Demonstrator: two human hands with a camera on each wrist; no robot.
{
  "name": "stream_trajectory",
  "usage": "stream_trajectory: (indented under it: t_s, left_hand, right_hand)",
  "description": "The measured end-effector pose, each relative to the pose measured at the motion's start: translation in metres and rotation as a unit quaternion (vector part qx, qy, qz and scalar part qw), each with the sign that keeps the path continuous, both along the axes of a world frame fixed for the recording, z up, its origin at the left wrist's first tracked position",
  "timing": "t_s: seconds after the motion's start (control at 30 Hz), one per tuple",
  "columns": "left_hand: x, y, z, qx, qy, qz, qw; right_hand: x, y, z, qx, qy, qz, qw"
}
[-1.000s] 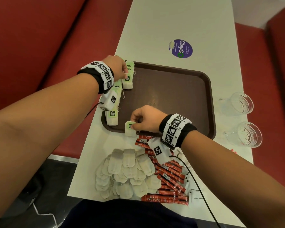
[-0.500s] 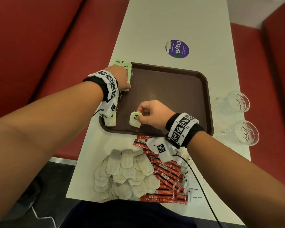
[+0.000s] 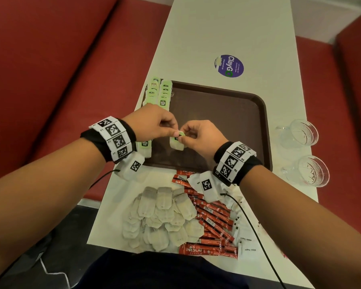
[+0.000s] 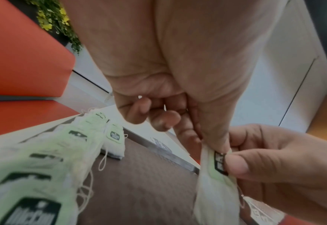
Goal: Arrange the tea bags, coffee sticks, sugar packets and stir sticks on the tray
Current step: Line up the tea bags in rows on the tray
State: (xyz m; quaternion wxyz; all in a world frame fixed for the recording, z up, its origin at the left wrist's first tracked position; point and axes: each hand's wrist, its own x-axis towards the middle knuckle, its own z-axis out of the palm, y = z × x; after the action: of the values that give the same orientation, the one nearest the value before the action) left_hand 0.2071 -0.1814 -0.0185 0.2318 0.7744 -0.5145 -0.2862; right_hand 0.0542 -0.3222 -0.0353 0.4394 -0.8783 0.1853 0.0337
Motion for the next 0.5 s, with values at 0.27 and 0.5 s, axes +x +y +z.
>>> stream_trajectory:
  t_s: [0.27,0.5]
  left_hand:
    - [0.032,0.003,-0.02,-0.027,-0.012,0.13,0.991]
    - [0.063,-0.02,-0.039,0.046,-0.066,0.157,0.984]
  right_hand:
    - [-0.032,0.01,-0.003,-0.045,0.065,0.086,0.993]
    - [-0.072,0.032,0.008,-0.181,0.166,0.278,0.929]
